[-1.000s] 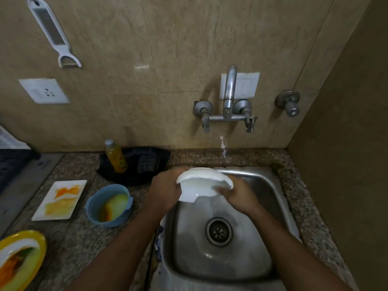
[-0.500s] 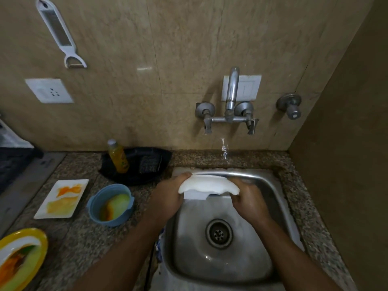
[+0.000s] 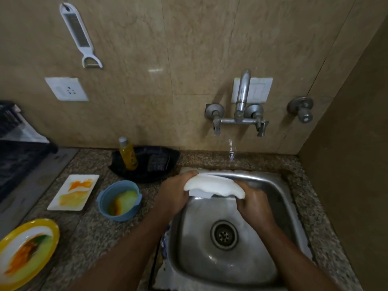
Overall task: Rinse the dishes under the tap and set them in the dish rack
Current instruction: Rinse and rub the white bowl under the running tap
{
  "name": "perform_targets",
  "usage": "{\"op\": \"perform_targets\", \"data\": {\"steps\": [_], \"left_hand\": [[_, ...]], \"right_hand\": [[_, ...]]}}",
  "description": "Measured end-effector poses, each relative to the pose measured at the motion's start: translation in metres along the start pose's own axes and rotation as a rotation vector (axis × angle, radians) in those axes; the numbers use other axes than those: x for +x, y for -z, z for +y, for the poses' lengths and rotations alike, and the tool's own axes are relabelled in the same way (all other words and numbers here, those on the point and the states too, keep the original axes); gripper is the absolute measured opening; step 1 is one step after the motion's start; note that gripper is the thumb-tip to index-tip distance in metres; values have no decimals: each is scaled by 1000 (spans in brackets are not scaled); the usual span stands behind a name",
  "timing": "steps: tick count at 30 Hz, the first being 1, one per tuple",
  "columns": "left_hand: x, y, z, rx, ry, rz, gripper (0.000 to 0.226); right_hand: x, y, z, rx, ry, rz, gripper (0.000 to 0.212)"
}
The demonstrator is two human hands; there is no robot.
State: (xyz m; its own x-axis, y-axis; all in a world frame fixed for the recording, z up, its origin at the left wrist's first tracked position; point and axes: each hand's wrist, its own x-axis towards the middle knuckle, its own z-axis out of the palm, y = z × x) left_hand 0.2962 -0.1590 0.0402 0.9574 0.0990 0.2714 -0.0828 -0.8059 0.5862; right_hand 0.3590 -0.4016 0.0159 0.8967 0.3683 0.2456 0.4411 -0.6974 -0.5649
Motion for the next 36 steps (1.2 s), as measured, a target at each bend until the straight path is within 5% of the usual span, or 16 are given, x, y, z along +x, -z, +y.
{"op": "perform_targets", "data": {"steps": [7, 19, 22, 26, 29, 33, 36], "left_hand": [[-3, -1, 4, -1, -79, 91, 54], [-12, -14, -3, -73, 100, -15, 45], [-15, -7, 15, -337, 422, -142, 59], [-18, 10, 27, -1350, 1195, -105, 25], [-14, 18, 34, -1636, 1200, -53, 42], [-10, 30, 40, -1737, 1067, 73, 28], [-14, 40, 25, -1663, 1034, 146, 21]], "right_hand": [[2, 15, -4, 14, 81, 71, 46], [-4, -3, 9, 17, -26, 8, 34], [-8, -4, 9, 15, -28, 39, 34], [-7, -4, 5, 93, -43, 163, 42], [-5, -8, 4, 159, -26, 138, 48], [7, -1, -15, 512, -25, 50, 48], [20, 10, -37, 781, -7, -225, 64]]}}
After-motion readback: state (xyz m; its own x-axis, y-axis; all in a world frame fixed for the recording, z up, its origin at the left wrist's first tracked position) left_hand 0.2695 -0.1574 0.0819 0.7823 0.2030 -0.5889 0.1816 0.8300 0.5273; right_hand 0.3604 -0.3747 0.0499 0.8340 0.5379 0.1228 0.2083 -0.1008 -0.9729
